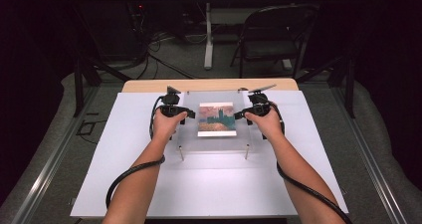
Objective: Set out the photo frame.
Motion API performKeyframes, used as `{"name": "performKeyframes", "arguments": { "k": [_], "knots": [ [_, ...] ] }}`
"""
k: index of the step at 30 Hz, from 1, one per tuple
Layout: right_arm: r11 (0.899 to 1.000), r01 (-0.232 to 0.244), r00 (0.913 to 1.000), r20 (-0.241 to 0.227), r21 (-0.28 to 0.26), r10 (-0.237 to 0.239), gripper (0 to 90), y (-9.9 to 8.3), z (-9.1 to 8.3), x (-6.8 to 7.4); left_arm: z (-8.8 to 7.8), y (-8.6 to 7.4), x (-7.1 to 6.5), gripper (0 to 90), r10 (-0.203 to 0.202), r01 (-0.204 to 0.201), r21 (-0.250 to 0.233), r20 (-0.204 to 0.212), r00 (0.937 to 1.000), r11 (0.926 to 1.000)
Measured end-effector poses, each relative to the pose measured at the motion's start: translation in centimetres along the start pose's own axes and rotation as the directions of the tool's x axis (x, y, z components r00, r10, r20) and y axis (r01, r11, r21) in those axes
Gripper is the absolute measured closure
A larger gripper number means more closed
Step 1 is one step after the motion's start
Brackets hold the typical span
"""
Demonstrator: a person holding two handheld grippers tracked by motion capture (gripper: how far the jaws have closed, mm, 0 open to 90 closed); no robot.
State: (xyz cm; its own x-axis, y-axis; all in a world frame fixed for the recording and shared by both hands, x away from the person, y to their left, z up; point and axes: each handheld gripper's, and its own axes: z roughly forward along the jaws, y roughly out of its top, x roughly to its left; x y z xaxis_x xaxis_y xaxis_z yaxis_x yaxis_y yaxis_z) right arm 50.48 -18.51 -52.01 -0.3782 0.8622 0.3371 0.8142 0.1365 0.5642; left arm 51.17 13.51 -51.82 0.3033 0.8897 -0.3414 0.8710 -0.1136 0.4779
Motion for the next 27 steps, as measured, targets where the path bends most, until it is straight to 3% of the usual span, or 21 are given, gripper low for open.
{"name": "performKeyframes", "arguments": {
  "k": [4,14,19,22,27],
  "knots": [
    [1.000,-0.013,0.9997,-0.018,0.004,0.013,35.5,0.00,0.09,-0.33,0.26,0.04,0.02,26.5,-0.021,0.021,0.017,0.017,0.9996,0.9996],
    [0.999,-0.041,0.9988,-0.025,0.009,0.041,31.3,0.11,0.52,-0.45,0.55,0.12,0.28,24.6,-0.037,0.036,0.031,0.047,0.9982,0.9989],
    [0.999,-0.041,0.9988,-0.029,0.006,0.041,30.9,0.16,0.63,-0.54,0.72,0.21,0.22,23.3,-0.041,0.040,0.028,0.044,0.9982,0.9988],
    [0.996,-0.088,0.9938,-0.066,0.025,0.089,30.1,0.10,0.86,-0.70,0.72,0.21,0.23,23.3,-0.041,0.040,0.029,0.043,0.9982,0.9988],
    [0.997,-0.072,0.9957,-0.057,0.021,0.073,30.4,0.24,0.89,-0.63,0.57,0.28,0.23,24.8,-0.044,0.043,0.029,0.040,0.9982,0.9987]
  ]
}}
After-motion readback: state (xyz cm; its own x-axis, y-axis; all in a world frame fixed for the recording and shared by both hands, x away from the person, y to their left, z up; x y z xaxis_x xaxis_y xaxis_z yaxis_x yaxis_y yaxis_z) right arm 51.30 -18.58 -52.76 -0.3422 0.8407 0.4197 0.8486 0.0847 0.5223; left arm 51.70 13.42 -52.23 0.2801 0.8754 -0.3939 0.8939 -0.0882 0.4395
